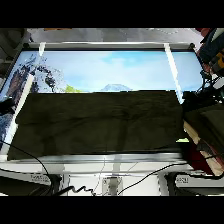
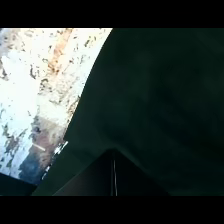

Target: Fold the clothes and pants, and hang the long-sleeved shirts on hangers.

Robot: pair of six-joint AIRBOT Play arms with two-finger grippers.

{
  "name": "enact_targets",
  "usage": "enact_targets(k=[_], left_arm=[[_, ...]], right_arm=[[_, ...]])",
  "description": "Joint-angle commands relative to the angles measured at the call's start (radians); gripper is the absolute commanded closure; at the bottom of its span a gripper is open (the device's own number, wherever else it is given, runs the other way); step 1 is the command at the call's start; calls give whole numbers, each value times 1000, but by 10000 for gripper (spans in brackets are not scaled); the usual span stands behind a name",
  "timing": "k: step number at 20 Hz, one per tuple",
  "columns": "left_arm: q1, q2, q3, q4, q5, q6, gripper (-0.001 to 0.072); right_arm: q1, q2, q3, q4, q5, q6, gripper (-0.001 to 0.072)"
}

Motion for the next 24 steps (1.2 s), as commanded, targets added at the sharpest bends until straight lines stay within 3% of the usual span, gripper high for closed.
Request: enact_targets(k=[1,4,8,10,12,13,14,15,17,19,21,24], left_arm=[[0,93,0,0,-44,-3,683],[4,163,-9,-27,-84,-9,683],[12,245,-87,-115,-64,-10,684],[10,267,-129,-121,-64,-10,683],[10,271,-152,-131,-63,-9,683],[10,270,-156,-132,-64,-5,683],[10,270,-156,-132,-63,-2,682],[11,270,-156,-132,-64,-2,682],[11,269,-156,-132,-63,-3,682],[11,267,-156,-130,-55,-2,645],[13,267,-156,-113,-42,-3,401],[16,267,-156,-85,-38,-4,399]], right_arm=[[0,65,-9,-22,185,-18,683],[0,164,-127,-23,252,-18,683],[-18,402,-451,-18,180,-6,684],[-66,523,-601,-27,126,75,683],[-120,625,-715,-20,14,232,656],[-138,664,-760,-18,-29,314,498],[-145,689,-796,-18,-63,373,283],[-145,701,-830,-23,-101,420,237],[-145,694,-892,13,-174,437,236],[-145,674,-943,72,-280,437,236],[-145,655,-972,131,-404,444,238],[-145,617,-976,125,-521,588,238]])
